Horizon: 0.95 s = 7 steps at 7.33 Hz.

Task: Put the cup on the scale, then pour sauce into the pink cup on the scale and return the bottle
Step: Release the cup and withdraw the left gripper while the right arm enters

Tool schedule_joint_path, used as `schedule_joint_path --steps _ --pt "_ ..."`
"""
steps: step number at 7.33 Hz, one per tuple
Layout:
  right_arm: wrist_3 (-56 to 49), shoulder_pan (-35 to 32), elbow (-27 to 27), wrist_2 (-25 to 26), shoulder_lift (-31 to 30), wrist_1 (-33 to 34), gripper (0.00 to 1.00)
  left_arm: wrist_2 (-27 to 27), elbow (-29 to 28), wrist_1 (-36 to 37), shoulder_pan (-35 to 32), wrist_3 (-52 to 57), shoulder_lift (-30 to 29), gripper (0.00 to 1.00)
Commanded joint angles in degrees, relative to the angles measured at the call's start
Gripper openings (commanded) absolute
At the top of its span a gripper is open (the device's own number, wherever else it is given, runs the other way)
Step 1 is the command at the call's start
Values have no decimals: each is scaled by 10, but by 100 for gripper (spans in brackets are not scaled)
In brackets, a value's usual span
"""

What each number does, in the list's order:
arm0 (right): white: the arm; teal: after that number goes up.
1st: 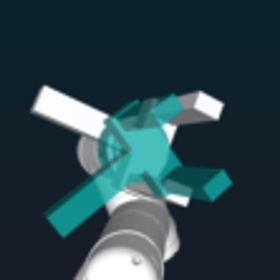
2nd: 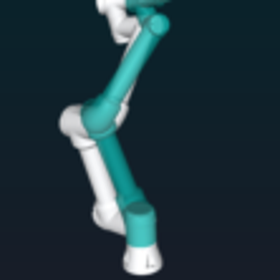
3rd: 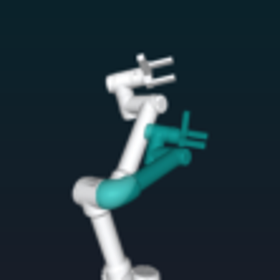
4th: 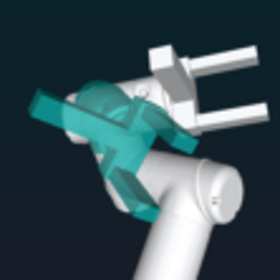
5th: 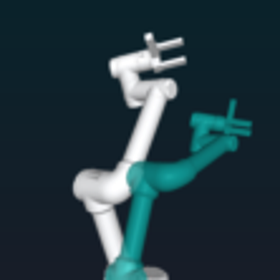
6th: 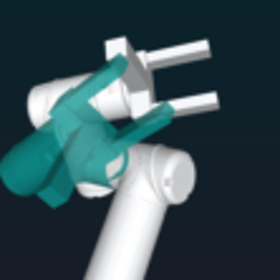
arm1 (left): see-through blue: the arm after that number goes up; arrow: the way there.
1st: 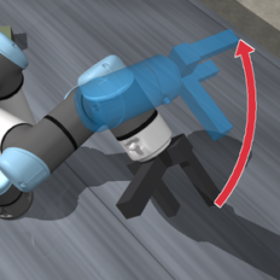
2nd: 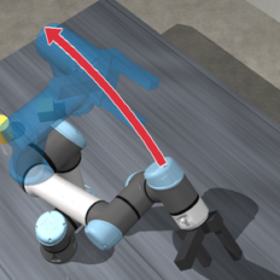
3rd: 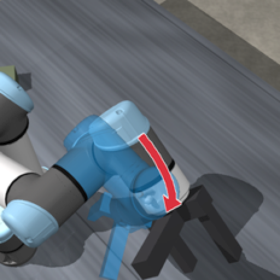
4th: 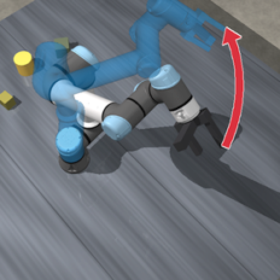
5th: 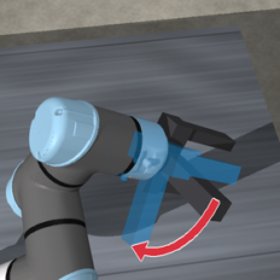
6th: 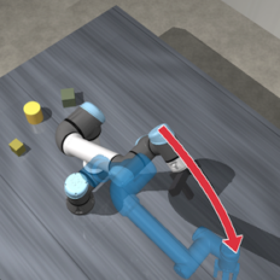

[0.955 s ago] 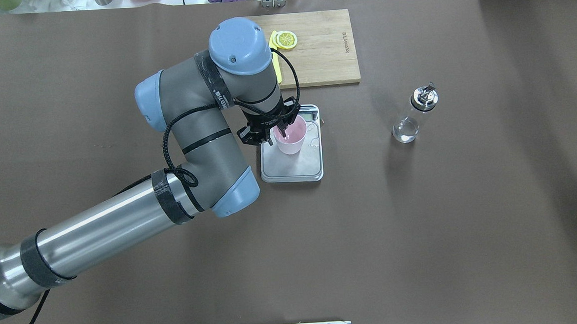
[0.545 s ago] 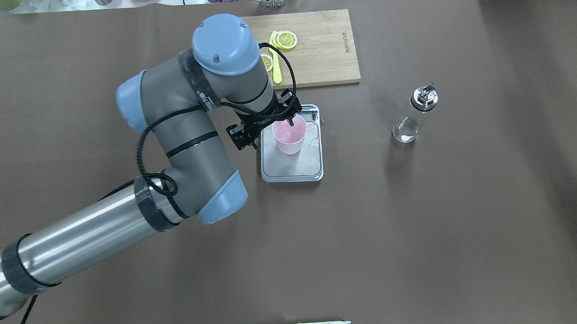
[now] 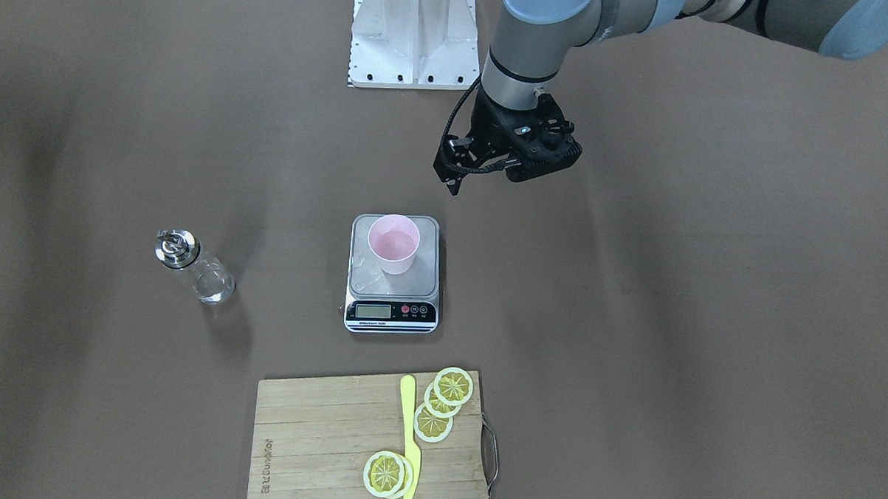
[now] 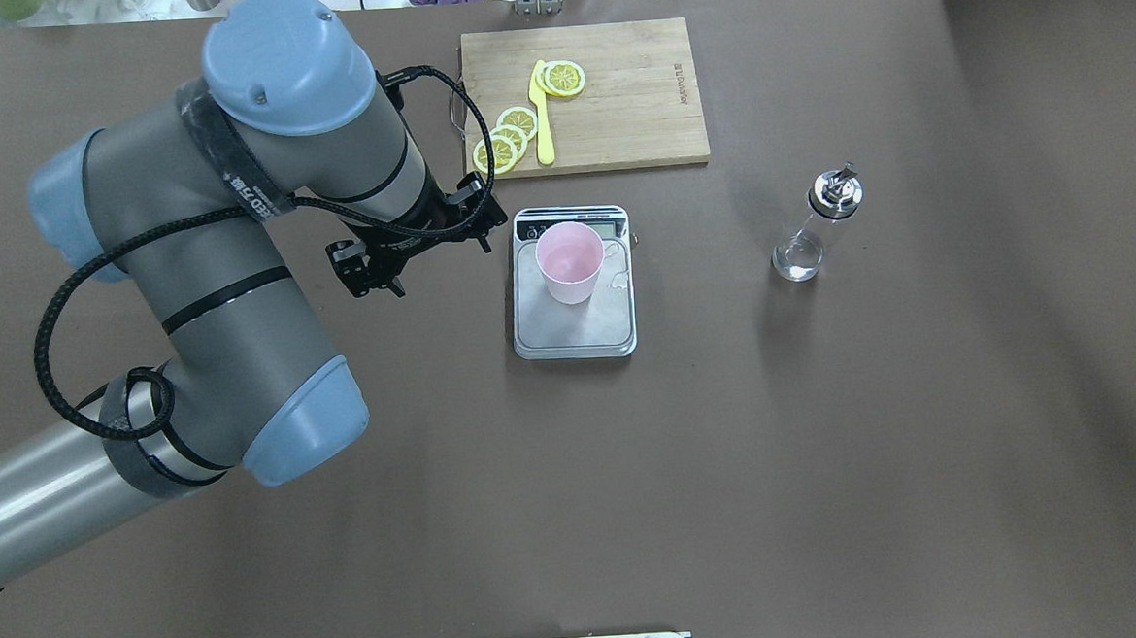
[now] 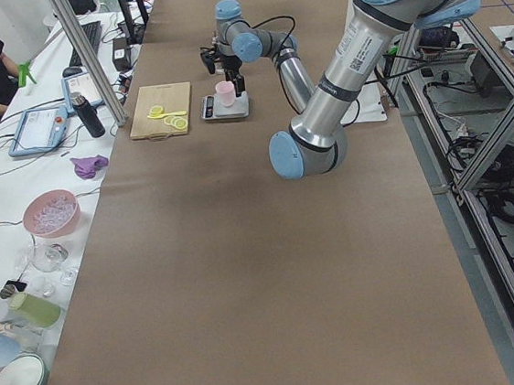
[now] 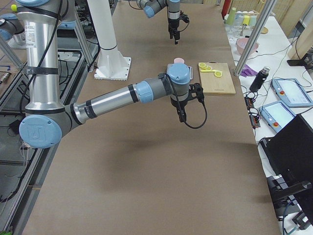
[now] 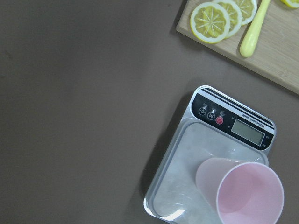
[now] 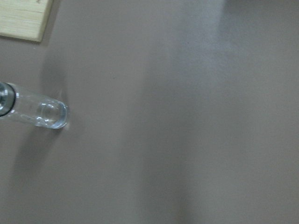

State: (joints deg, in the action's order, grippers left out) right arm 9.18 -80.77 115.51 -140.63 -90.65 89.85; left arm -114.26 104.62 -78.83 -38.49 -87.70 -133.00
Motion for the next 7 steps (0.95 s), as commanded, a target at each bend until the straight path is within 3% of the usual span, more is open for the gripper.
schedule_joint_path --steps 1,4,5,6,7 --pt "47 52 66 52 19 0 100 2 8 10 -8 7 4 98" --pt "103 120 119 114 89 0 100 3 12 10 -23 10 21 98" --pt "155 146 125 165 94 -31 99 3 21 9 -25 35 35 98" --pt "255 188 126 224 47 -135 98 3 34 9 -32 52 52 98" --pt "340 261 128 331 -9 -237 99 3 39 9 -37 61 56 98"
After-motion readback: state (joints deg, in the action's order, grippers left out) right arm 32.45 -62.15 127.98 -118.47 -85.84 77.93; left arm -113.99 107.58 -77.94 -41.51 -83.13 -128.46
